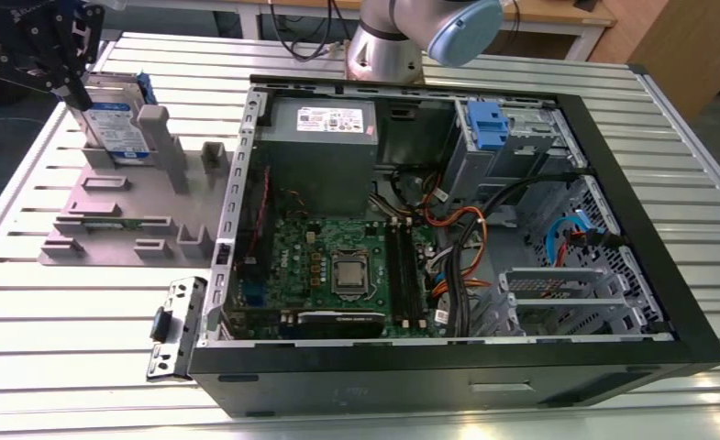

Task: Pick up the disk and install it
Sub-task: 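Pick up the disk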

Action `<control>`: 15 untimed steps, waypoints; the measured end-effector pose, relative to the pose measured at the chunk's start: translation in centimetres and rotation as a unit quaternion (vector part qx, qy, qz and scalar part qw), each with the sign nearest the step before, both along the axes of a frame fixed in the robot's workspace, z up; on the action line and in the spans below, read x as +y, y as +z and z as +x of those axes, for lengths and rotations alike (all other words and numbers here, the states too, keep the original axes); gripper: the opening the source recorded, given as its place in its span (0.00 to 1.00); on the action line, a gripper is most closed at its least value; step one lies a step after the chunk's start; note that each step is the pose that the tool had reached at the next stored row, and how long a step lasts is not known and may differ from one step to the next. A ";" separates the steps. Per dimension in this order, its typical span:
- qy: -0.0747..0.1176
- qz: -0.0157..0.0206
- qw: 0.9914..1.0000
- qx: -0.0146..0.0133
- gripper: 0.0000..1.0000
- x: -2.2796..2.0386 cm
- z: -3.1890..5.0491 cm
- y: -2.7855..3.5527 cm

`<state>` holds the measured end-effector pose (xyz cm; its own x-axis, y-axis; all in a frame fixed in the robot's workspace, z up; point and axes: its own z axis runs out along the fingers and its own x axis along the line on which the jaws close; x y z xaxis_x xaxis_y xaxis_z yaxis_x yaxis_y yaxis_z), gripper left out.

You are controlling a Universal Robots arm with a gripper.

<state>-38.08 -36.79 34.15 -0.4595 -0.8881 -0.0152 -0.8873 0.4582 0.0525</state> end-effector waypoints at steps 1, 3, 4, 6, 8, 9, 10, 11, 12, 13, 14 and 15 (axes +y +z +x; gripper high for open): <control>0.000 0.000 1.000 0.000 0.10 0.00 0.00 0.00; 0.001 0.000 1.000 0.000 0.10 0.00 0.00 0.00; 0.002 0.000 1.000 0.000 0.10 0.00 0.00 0.00; 0.004 0.000 1.000 0.000 0.10 0.00 0.00 0.00; 0.005 0.000 1.000 0.000 0.10 0.00 0.00 0.00; 0.005 0.000 1.000 0.000 0.10 0.00 0.00 0.00; 0.006 0.000 1.000 0.000 0.10 0.00 0.00 0.00; 0.006 0.000 1.000 0.000 0.10 0.00 0.00 0.00; 0.007 0.000 1.000 0.000 0.10 0.00 0.00 0.00; 0.007 0.000 1.000 0.000 0.10 0.00 0.00 0.00; 0.008 0.000 1.000 0.000 0.10 0.00 0.00 0.00; 0.008 0.000 1.000 0.000 0.10 0.00 0.00 0.00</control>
<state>-38.08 -36.79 34.15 -0.4453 -0.8953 -0.0151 -0.8945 0.4440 0.0523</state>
